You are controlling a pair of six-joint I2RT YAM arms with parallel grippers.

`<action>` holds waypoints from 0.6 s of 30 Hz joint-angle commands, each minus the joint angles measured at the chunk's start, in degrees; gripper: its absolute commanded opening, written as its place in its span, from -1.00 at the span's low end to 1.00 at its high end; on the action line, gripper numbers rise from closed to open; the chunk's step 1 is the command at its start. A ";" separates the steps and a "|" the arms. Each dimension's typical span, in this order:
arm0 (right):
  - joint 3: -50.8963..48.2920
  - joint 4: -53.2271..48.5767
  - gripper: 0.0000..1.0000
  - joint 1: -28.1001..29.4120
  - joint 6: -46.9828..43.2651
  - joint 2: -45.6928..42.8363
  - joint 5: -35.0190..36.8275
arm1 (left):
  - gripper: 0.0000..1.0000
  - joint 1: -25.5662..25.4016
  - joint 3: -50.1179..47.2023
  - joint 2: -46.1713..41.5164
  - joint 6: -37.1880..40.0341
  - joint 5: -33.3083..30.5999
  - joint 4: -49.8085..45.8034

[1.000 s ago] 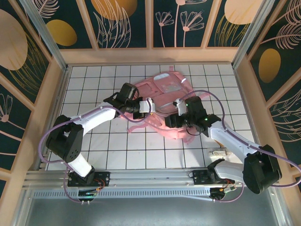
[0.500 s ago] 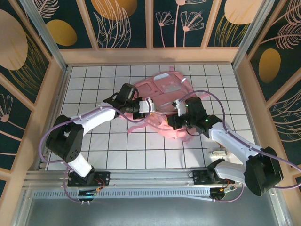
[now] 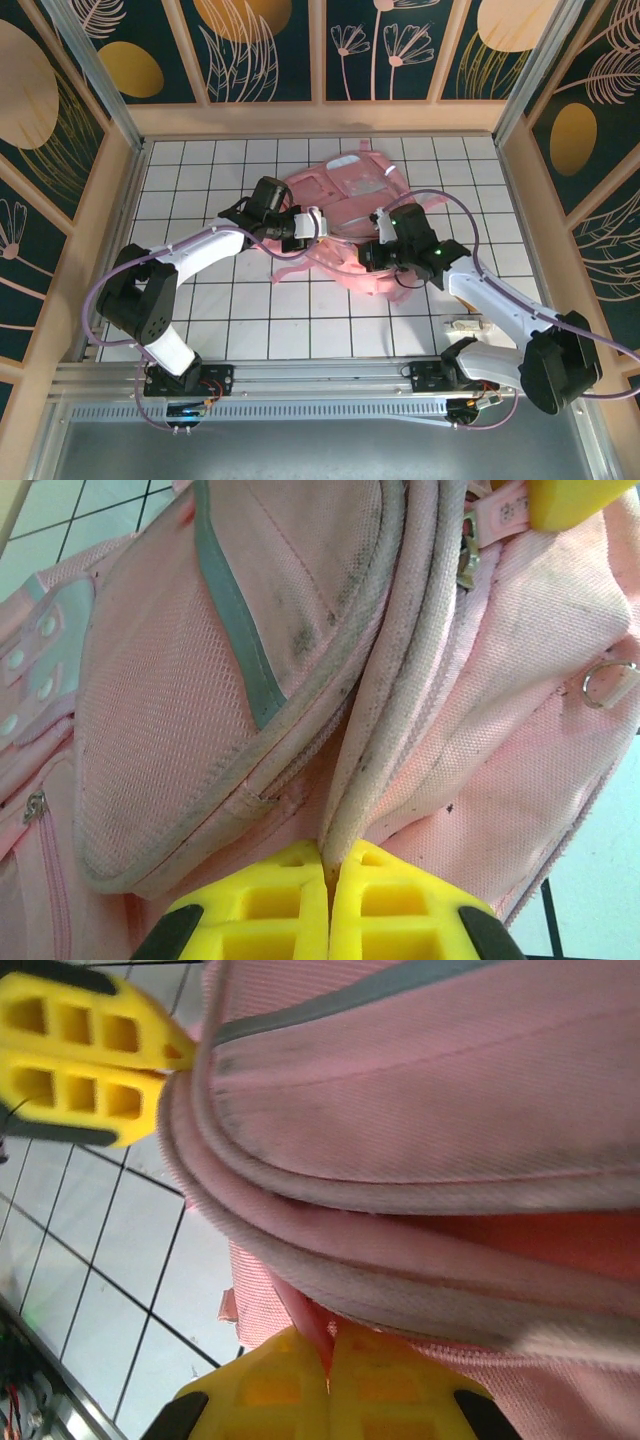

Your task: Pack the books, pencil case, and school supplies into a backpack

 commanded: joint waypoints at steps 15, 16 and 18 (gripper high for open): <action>4.84 -18.91 -1.00 -1.83 9.14 1.10 20.01 | -1.00 2.08 -5.06 -0.76 5.61 -2.26 0.86; 4.82 -18.86 -1.00 -1.92 9.27 1.48 20.82 | -1.00 2.15 -5.06 -0.83 5.96 -2.83 0.85; 4.99 -19.71 -1.00 -2.60 10.15 2.64 24.06 | -1.00 2.81 -7.15 -0.92 7.34 -3.88 0.94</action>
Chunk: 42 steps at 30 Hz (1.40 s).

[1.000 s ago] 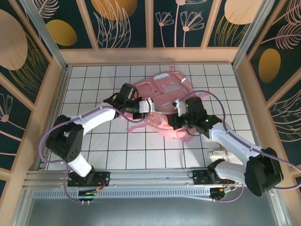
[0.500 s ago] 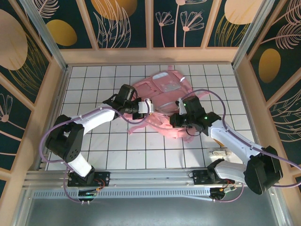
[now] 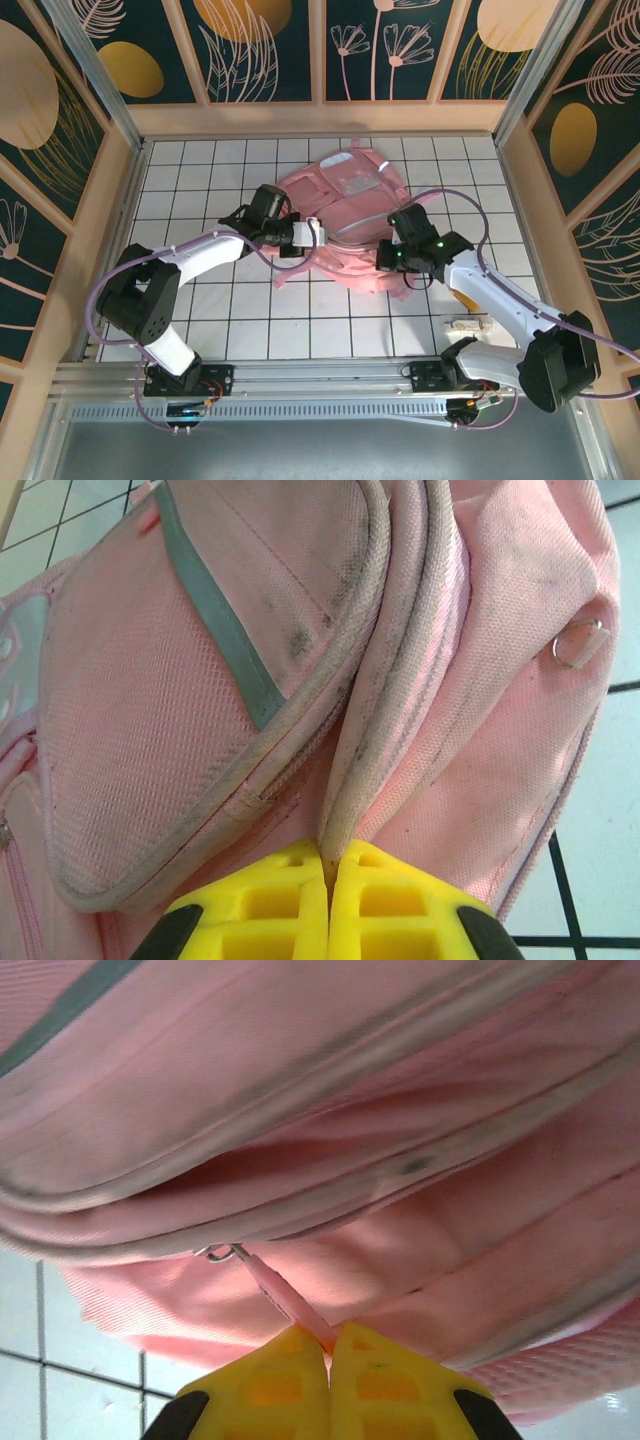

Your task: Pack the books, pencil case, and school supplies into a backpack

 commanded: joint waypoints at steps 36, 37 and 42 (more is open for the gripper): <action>7.57 4.71 -0.13 -11.66 -15.25 8.44 -4.67 | 0.02 -14.23 4.26 0.22 10.14 -15.50 -14.58; 7.34 4.97 -0.13 -11.61 -15.18 8.37 -5.30 | 0.02 -14.45 3.90 0.44 10.54 -19.15 -13.84; 5.89 6.14 -0.13 -11.55 -15.92 7.60 -8.51 | -0.29 -14.76 6.71 1.68 8.22 -26.03 -12.06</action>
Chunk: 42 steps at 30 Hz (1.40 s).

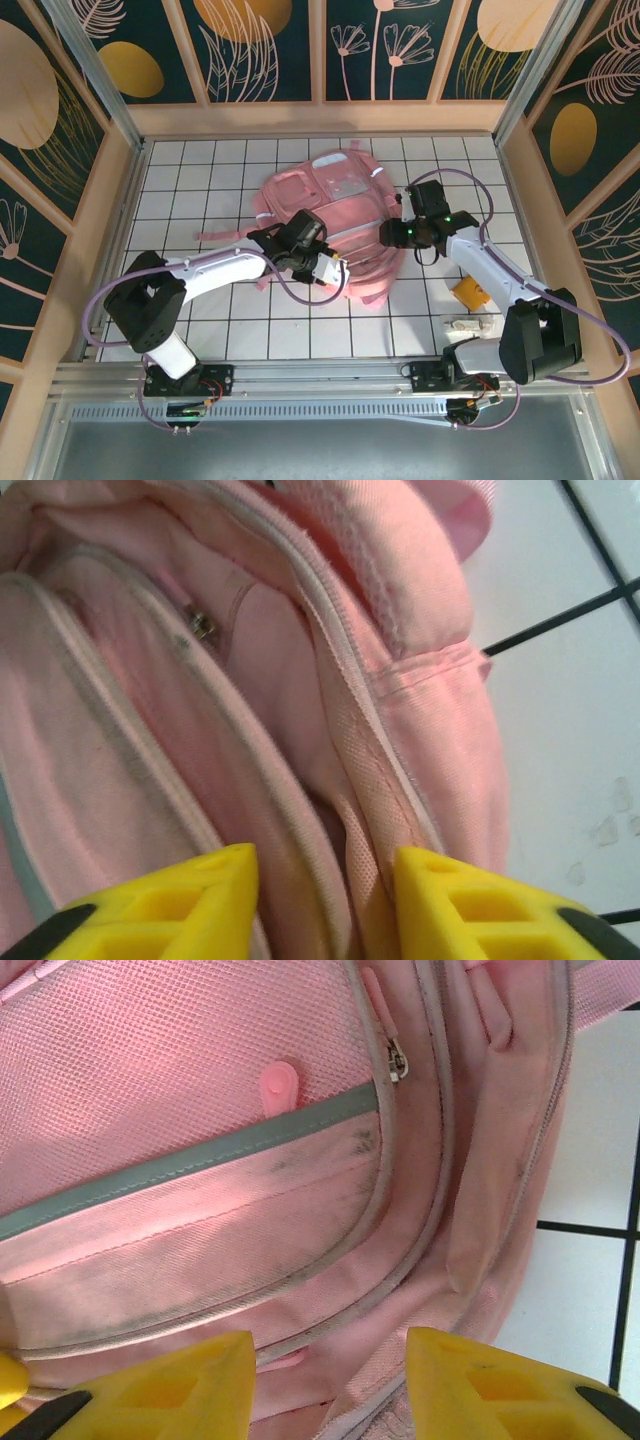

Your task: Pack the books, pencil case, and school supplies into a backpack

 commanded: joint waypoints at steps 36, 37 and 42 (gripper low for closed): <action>-1.23 1.50 -0.05 -0.18 1.46 -3.21 2.09 | 0.35 0.83 9.34 7.58 -24.17 -15.92 8.15; -1.38 1.69 -0.05 -0.12 1.65 -3.25 2.09 | 0.34 0.81 9.60 8.34 -24.83 -17.88 8.51; -1.83 2.51 -0.05 -0.16 2.09 -3.34 2.26 | 0.33 0.83 8.19 10.88 -24.73 -21.90 10.05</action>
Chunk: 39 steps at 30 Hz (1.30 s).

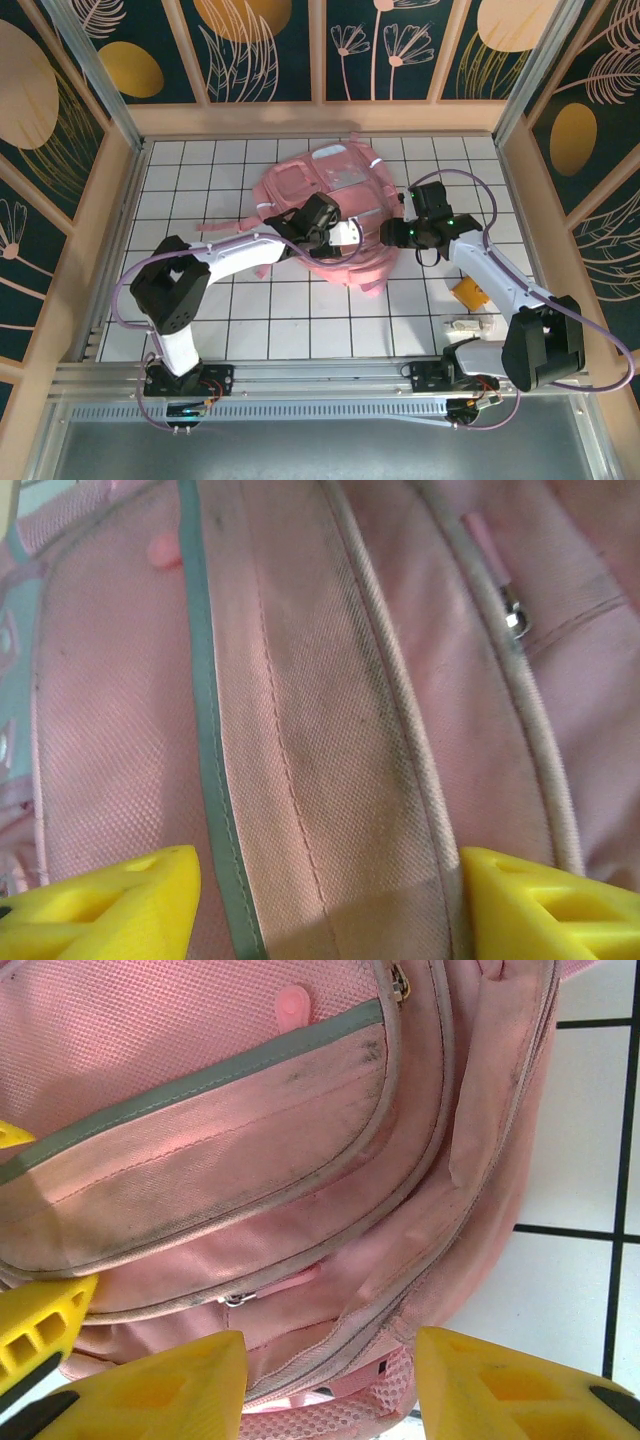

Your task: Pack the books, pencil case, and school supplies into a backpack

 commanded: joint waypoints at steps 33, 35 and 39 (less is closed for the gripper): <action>-12.44 20.81 0.06 -0.19 -51.12 -8.66 -31.43 | -1.00 9.38 -0.31 -12.86 -8.03 20.02 5.02; -14.35 23.65 0.17 -0.24 -53.27 -8.12 -35.54 | -1.00 9.45 -0.99 -13.08 -7.43 20.61 4.99; -17.16 31.88 0.17 -0.46 -51.18 -4.86 -30.42 | -1.00 9.69 -3.00 -13.56 -7.81 21.00 6.07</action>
